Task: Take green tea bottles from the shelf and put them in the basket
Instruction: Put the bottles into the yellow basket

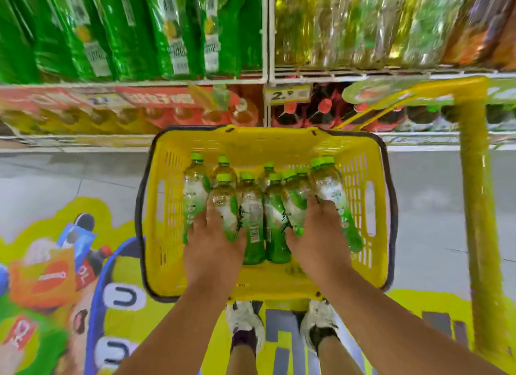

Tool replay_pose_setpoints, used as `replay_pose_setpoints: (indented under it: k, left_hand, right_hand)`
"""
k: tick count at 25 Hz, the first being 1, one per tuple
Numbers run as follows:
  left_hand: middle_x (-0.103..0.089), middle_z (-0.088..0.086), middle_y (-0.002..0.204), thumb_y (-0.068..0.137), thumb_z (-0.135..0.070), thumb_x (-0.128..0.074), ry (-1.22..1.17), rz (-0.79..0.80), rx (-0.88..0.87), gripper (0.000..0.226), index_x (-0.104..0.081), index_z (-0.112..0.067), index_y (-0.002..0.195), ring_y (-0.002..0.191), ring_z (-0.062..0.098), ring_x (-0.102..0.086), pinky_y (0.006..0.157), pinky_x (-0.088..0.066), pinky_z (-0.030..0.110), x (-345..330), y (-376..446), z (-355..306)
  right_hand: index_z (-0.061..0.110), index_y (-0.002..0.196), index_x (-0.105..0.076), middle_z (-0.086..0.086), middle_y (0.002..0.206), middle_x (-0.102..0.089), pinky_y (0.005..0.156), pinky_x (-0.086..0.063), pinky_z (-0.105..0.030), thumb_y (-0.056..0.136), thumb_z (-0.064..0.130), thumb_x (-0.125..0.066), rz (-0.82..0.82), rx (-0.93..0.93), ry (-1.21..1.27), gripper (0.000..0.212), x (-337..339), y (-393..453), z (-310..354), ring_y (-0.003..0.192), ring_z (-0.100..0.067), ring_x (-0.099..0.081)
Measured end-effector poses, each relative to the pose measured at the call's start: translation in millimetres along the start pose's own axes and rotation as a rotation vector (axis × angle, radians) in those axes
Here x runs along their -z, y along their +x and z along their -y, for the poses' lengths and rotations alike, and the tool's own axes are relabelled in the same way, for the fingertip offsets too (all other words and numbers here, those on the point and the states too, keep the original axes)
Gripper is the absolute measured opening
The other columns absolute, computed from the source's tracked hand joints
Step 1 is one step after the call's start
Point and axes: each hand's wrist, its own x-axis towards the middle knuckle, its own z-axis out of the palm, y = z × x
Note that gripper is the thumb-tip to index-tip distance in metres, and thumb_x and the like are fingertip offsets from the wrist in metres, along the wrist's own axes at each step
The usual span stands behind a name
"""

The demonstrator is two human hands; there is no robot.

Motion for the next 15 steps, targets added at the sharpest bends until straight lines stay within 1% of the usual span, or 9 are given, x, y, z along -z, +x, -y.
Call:
replay_pose_setpoints:
  k: [1,3,4,5,7,9,12,15]
  left_hand:
    - [-0.036,0.011,0.156,0.089,-0.056,-0.063,-0.031,0.007,0.037,0.095,-0.01,-0.024,0.161,0.14,0.033,-0.039,0.097,-0.051,0.05,-5.5,3.4,2.0]
    - [-0.033,0.011,0.157,0.09,-0.055,-0.064,-0.09,0.032,0.129,0.093,-0.012,-0.022,0.161,0.139,0.033,-0.043,0.092,-0.053,0.051,-13.8,8.9,4.6]
    - [-0.032,0.011,0.157,0.09,-0.055,-0.064,-0.103,0.058,0.173,0.091,-0.017,-0.019,0.159,0.137,0.033,-0.045,0.09,-0.053,0.05,-17.6,11.1,5.6]
    - [-0.037,0.012,0.152,0.09,-0.055,-0.064,-0.105,0.078,0.202,0.087,-0.025,-0.013,0.155,0.133,0.034,-0.048,0.087,-0.053,0.049,-22.1,13.4,7.1]
    - [-0.05,0.013,0.133,0.087,-0.054,-0.07,-0.102,0.063,0.215,0.074,-0.043,-0.007,0.137,0.118,0.035,-0.056,0.078,-0.053,0.044,-29.3,16.8,8.8]
    - [-0.056,0.012,0.121,0.084,-0.054,-0.073,-0.103,0.032,0.225,0.066,-0.05,-0.006,0.125,0.107,0.034,-0.06,0.069,-0.049,0.039,-31.7,19.8,9.0]
    - [-0.062,0.008,0.112,0.084,-0.052,-0.074,-0.162,0.026,0.239,0.055,-0.057,-0.011,0.115,0.099,0.033,-0.063,0.065,-0.048,0.035,-31.5,23.4,11.5]
    - [-0.065,0.001,0.099,0.083,-0.052,-0.074,-0.273,0.043,0.238,0.043,-0.059,-0.019,0.106,0.087,0.027,-0.064,0.063,-0.049,0.033,-26.3,21.6,16.4]
  right_hand:
    - [0.015,0.159,-0.021,-0.014,0.153,-0.031,0.109,-0.042,-0.041,0.095,0.043,-0.065,-0.023,-0.018,0.002,0.083,-3.8,2.2,0.5,0.143,-0.033,-0.033]
    - [0.011,0.156,-0.026,-0.015,0.149,-0.036,0.109,-0.04,-0.04,0.093,0.04,-0.068,-0.074,-0.065,-0.011,0.081,-11.7,6.2,1.8,0.14,-0.034,-0.037]
    - [0.009,0.155,-0.027,-0.016,0.148,-0.037,0.11,-0.04,-0.04,0.092,0.041,-0.068,-0.092,-0.093,-0.042,0.082,-15.9,7.5,3.6,0.139,-0.035,-0.037]
    - [0.007,0.154,-0.027,-0.016,0.147,-0.038,0.109,-0.04,-0.041,0.092,0.043,-0.069,-0.106,-0.118,-0.081,0.083,-20.7,8.4,6.1,0.138,-0.035,-0.038]
    - [0.005,0.153,-0.027,-0.017,0.146,-0.039,0.108,-0.041,-0.04,0.09,0.045,-0.07,-0.146,-0.145,-0.129,0.086,-29.9,10.0,11.0,0.137,-0.036,-0.038]
    - [0.002,0.154,-0.024,-0.017,0.146,-0.038,0.108,-0.042,-0.038,0.09,0.045,-0.072,-0.169,-0.145,-0.126,0.09,-34.6,11.9,13.6,0.137,-0.035,-0.037]
    - [0.002,0.156,-0.02,-0.015,0.147,-0.039,0.108,-0.043,-0.037,0.09,0.04,-0.073,-0.177,-0.153,0.002,0.092,-35.3,17.9,10.7,0.14,-0.033,-0.036]
    - [0.006,0.158,-0.021,-0.013,0.147,-0.043,0.109,-0.046,-0.043,0.088,0.037,-0.075,-0.172,-0.167,0.186,0.094,-32.9,21.3,8.6,0.141,-0.033,-0.038]
